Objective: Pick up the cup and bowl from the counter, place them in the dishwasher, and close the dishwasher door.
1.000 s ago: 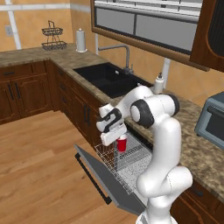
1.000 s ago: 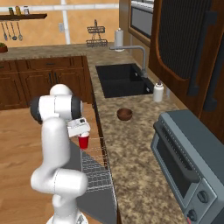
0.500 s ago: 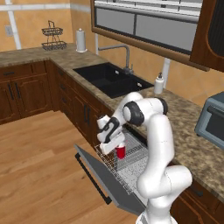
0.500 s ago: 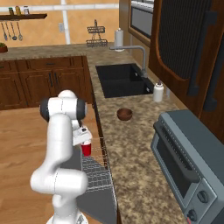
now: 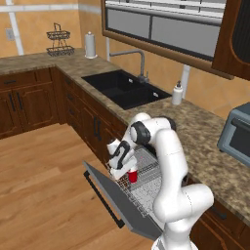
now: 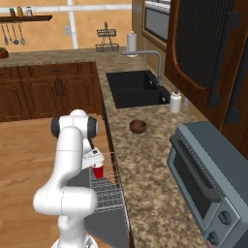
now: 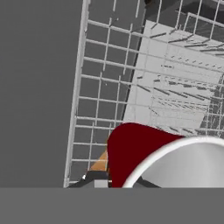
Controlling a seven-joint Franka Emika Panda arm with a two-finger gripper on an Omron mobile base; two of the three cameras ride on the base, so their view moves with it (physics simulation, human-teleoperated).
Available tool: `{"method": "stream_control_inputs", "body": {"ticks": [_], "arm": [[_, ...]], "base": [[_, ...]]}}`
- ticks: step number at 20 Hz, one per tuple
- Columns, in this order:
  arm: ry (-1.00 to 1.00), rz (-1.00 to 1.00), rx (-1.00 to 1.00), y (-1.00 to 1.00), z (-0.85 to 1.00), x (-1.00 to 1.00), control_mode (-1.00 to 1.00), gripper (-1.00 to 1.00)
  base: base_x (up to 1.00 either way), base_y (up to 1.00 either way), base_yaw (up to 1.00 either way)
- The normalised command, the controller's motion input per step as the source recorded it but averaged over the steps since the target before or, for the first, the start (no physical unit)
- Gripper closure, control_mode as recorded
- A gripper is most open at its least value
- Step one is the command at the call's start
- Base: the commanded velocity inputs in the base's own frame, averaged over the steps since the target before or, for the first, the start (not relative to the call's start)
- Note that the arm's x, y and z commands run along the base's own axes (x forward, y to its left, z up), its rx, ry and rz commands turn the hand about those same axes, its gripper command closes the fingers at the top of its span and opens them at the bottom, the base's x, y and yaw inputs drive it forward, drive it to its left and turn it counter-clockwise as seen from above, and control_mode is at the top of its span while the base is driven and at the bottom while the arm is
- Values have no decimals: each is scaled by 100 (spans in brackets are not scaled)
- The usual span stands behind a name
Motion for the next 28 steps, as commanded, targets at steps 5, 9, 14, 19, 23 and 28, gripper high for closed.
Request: {"method": "stream_control_inputs", "body": {"ticks": [5,9,14,19,23,28], "arm": [[-4,1,0,0,-59,10,-100,100],[-5,1,2,0,-55,9,-100,100],[-7,3,4,0,-54,1,-100,100],[-2,4,7,-1,-45,0,-100,100],[-8,1,5,3,-6,-2,-100,-100],[-16,0,0,2,8,4,-100,-100]], "base": [[0,0,0],[0,0,0],[0,0,0],[0,0,0],[0,0,0],[0,0,0]]}}
